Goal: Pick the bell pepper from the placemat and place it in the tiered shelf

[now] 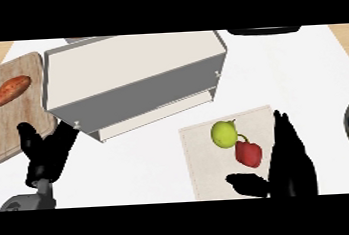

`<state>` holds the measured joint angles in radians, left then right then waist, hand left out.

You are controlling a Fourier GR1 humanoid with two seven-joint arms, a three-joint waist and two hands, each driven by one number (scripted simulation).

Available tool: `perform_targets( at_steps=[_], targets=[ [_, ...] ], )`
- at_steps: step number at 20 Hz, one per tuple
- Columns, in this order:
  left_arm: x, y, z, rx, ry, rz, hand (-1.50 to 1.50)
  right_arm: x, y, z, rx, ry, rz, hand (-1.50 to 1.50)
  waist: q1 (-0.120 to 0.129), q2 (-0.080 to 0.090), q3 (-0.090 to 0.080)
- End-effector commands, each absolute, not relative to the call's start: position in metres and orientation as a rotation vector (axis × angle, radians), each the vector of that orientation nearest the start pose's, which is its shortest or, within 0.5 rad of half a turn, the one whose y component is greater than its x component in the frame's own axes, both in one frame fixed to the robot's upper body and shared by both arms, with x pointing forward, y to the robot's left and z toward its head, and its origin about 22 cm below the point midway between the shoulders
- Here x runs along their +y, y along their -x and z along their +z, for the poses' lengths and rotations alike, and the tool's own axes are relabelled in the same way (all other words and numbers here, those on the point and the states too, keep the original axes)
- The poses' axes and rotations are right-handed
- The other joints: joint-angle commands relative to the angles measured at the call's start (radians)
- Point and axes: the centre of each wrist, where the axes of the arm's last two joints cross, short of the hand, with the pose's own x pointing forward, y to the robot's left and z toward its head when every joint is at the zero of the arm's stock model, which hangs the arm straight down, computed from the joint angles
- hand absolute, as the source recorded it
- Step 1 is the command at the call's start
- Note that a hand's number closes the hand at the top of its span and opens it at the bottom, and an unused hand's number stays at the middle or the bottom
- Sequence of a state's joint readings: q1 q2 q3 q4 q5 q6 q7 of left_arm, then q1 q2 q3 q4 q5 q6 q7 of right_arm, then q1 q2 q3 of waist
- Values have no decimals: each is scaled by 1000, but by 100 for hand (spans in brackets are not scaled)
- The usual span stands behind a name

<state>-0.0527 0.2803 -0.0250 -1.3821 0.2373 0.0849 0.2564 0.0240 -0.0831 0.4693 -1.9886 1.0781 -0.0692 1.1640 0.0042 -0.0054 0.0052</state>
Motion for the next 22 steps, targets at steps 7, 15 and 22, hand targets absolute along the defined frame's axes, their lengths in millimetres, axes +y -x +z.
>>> perform_targets(
  at_steps=[7,15,22],
  targets=[
    [309,-243,-27,-1110,-86,45,0,-139,-207,71,-806,1042,315,-150,-5,5,-6],
    [293,-250,-40,-1110,-111,54,0,-147,-223,35,-789,1092,328,-150,-6,7,-5],
    [284,-239,-43,-1120,-100,47,0,-155,-231,28,-860,1072,299,-150,-4,6,-5]
  ],
)
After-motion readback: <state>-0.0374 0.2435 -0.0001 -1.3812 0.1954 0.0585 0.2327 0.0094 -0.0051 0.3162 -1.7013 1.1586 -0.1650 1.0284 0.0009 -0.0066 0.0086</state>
